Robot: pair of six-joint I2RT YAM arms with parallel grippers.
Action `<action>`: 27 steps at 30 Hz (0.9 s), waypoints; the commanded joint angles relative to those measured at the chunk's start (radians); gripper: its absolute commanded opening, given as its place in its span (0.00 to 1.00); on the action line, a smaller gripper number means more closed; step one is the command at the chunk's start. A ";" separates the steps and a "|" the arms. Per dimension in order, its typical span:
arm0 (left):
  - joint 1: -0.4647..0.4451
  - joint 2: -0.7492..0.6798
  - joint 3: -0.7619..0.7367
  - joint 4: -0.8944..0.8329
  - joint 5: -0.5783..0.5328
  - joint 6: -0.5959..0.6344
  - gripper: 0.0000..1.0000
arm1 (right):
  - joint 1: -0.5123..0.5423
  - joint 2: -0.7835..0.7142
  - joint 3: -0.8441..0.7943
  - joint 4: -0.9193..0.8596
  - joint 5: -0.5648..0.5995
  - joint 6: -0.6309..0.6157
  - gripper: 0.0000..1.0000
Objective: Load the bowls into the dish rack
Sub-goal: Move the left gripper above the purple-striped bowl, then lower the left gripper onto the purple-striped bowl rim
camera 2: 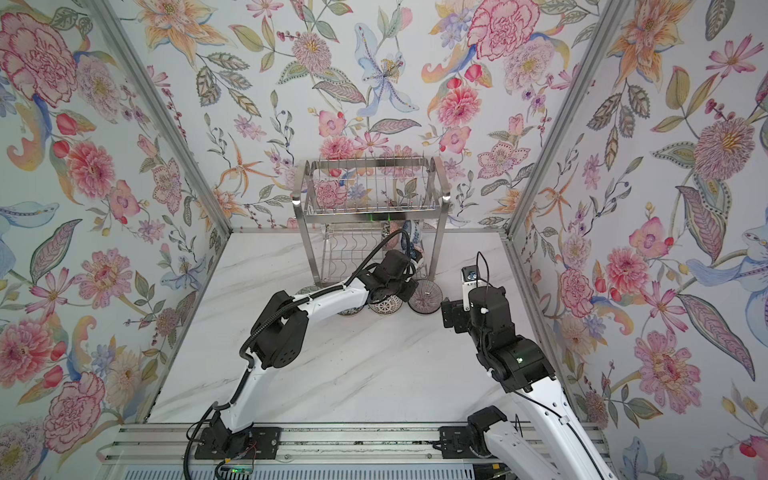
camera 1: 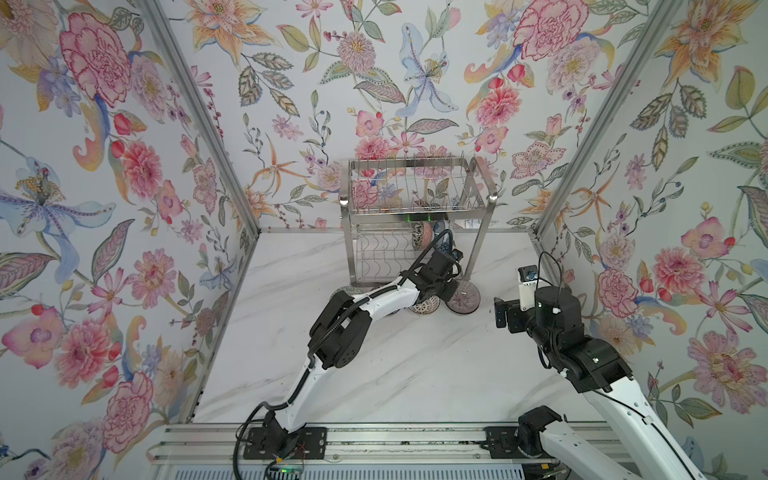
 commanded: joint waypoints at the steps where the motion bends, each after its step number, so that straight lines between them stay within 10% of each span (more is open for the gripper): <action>1: 0.009 -0.056 -0.009 -0.020 -0.028 0.020 0.03 | -0.006 -0.014 -0.009 0.012 0.001 0.012 0.99; 10: 0.011 -0.083 0.003 -0.047 0.008 0.036 0.53 | -0.006 -0.014 -0.009 0.011 0.001 0.012 0.99; 27: 0.018 0.043 0.097 -0.117 0.063 0.030 0.41 | -0.006 -0.014 -0.011 0.012 0.004 0.013 0.99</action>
